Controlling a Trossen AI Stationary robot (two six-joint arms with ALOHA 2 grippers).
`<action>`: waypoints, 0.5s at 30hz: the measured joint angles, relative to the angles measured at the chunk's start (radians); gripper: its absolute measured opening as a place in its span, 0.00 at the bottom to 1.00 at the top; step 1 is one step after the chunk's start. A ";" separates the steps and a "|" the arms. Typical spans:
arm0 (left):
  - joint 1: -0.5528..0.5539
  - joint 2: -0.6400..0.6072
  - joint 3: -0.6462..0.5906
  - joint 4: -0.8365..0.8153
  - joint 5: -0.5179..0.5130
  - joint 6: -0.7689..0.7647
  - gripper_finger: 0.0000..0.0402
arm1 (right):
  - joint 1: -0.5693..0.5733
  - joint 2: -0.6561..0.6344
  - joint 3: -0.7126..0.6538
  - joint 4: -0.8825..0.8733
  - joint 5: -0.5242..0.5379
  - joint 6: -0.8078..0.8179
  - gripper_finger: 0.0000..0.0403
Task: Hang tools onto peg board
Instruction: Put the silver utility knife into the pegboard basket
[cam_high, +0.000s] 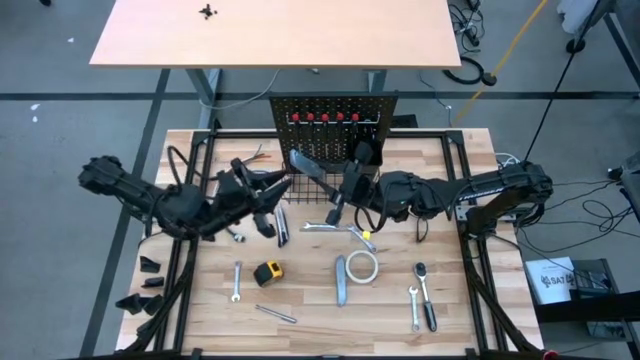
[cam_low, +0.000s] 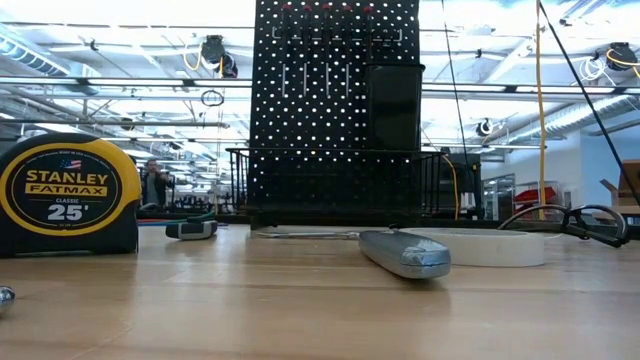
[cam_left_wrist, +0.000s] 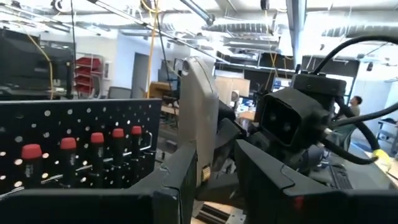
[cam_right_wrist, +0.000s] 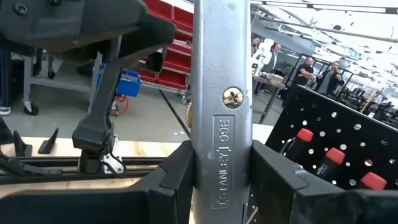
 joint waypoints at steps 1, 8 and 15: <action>0.005 0.009 0.007 0.000 0.000 -0.015 0.28 | 0.000 0.001 0.000 -0.001 0.000 0.001 0.29; 0.050 0.057 0.023 0.000 0.004 -0.096 0.28 | 0.000 0.001 0.000 -0.003 0.001 -0.008 0.29; 0.089 0.064 0.024 0.002 0.002 -0.152 0.28 | -0.001 0.016 0.000 -0.006 0.014 -0.022 0.29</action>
